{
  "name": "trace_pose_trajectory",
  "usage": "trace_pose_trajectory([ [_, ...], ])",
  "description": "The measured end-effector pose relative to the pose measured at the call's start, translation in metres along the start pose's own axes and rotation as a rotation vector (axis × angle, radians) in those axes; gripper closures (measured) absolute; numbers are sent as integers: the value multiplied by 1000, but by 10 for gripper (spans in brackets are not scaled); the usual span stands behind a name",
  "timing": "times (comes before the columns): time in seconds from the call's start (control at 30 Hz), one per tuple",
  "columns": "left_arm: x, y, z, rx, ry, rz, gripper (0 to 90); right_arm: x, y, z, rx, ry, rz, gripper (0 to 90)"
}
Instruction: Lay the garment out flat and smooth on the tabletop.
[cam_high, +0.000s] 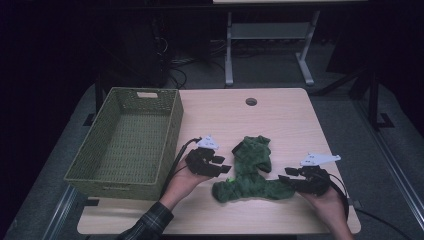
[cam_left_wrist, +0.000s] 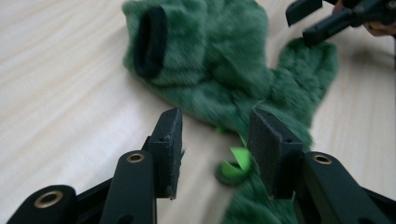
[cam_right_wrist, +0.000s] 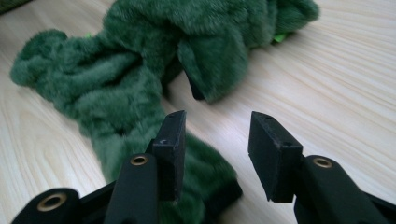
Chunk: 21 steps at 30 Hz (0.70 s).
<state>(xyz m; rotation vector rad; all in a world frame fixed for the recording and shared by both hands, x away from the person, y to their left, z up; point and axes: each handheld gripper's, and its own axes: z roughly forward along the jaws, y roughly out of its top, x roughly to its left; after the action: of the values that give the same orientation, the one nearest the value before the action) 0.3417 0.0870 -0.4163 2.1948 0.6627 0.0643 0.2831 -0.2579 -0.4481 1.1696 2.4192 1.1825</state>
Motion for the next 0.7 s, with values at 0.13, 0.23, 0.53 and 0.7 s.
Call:
trace_pose_trajectory([
  [0.13, 8, 12, 10, -15, 2, 13, 548, 1, 8, 11, 13, 14, -3, 563],
  [0.23, 15, 21, 19, -23, -17, -9, 542, -1, 9, 18, 30, 11, 11, 563],
  [0.53, 23, 40, 40, -9, -14, -8, 509, -5, 13, 33, 49, 54, 29, 527],
  [0.7, 22, 43, 51, -2, -27, -9, 498, -3, 14, 38, 53, 53, 11, 524],
])
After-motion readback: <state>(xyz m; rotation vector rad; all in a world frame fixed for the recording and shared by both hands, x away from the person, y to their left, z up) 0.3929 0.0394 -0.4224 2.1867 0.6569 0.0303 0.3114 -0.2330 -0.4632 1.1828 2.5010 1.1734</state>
